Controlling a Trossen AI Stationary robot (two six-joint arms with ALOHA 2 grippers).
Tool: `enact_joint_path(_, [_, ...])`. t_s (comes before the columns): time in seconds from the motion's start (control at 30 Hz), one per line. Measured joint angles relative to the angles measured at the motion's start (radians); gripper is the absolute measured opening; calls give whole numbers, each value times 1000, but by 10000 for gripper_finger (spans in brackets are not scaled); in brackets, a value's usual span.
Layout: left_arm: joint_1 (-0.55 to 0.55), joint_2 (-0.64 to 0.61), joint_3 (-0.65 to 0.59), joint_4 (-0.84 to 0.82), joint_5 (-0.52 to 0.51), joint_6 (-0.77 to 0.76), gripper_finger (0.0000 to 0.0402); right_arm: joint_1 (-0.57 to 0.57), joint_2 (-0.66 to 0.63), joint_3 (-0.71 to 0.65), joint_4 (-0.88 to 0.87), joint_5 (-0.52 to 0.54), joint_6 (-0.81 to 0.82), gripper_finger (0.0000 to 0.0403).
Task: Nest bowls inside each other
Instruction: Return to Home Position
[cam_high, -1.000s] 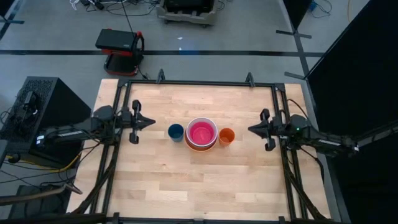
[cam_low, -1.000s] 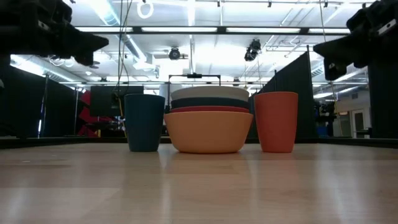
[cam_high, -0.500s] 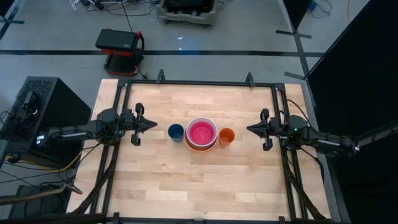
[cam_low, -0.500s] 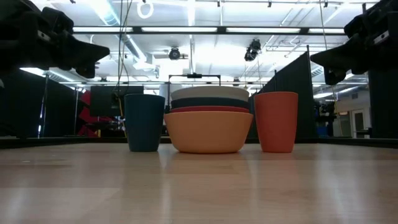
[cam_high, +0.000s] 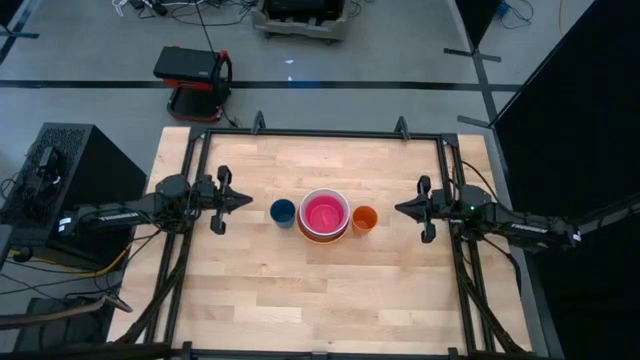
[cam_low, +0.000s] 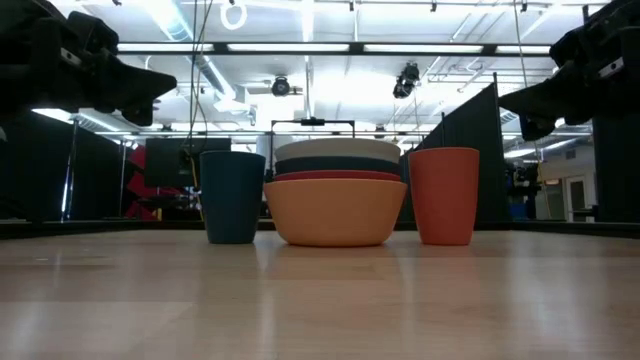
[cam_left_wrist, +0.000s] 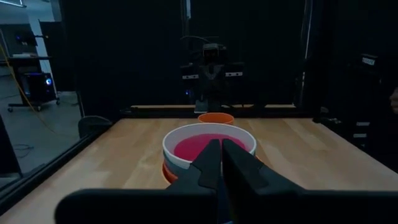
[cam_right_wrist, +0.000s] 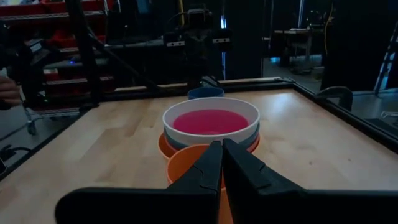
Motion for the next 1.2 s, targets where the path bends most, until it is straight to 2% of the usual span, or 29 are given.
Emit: enact_joint_path(1.2, [0, 0, -1, 0, -1, 33, 7, 0, -1, -2, 26, 1, 2, 0])
